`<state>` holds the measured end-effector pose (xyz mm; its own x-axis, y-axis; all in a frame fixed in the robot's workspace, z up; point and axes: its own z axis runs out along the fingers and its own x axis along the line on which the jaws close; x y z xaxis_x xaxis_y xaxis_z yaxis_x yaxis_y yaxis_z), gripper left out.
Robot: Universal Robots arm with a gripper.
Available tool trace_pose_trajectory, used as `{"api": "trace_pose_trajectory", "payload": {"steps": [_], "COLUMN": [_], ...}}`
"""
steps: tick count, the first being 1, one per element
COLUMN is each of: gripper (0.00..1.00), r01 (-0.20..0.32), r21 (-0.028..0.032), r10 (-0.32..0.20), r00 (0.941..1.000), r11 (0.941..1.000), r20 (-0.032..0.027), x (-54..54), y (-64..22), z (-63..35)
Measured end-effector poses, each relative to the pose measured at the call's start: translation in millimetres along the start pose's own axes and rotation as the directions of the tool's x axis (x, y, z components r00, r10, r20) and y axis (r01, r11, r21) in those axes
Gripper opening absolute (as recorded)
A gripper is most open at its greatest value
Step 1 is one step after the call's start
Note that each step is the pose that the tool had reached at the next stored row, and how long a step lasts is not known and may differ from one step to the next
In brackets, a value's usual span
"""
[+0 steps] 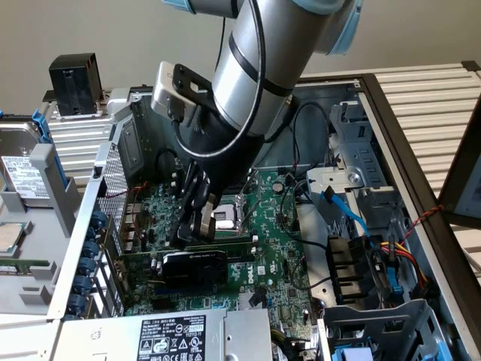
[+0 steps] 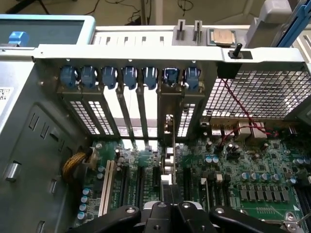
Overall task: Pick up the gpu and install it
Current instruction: 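Press down on the gpu until it lock into place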
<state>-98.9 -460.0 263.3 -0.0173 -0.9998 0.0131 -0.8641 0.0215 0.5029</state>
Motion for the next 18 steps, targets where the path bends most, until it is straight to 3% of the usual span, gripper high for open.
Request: {"api": "trace_pose_trajectory", "payload": {"steps": [4, 7, 11, 18], "gripper": [0.11, 0.11, 0.11, 0.11], "r01": [0.000, 0.000, 0.000, 0.000], "r21": [0.0023, 0.0119, 0.0202, 0.0216], "r10": [0.000, 0.000, 0.000, 0.000], "r00": [1.0000, 1.0000, 1.0000, 1.0000], "r11": [1.0000, 0.9999, 0.9998, 0.9998], "r20": [-0.0001, 0.0001, 0.0002, 0.0001], "x": [-1.6, -3.9, -5.8, -5.9], "y": [7.8, 11.8, 18.0, 21.0], "z": [2.9, 5.2, 8.5, 10.4]}}
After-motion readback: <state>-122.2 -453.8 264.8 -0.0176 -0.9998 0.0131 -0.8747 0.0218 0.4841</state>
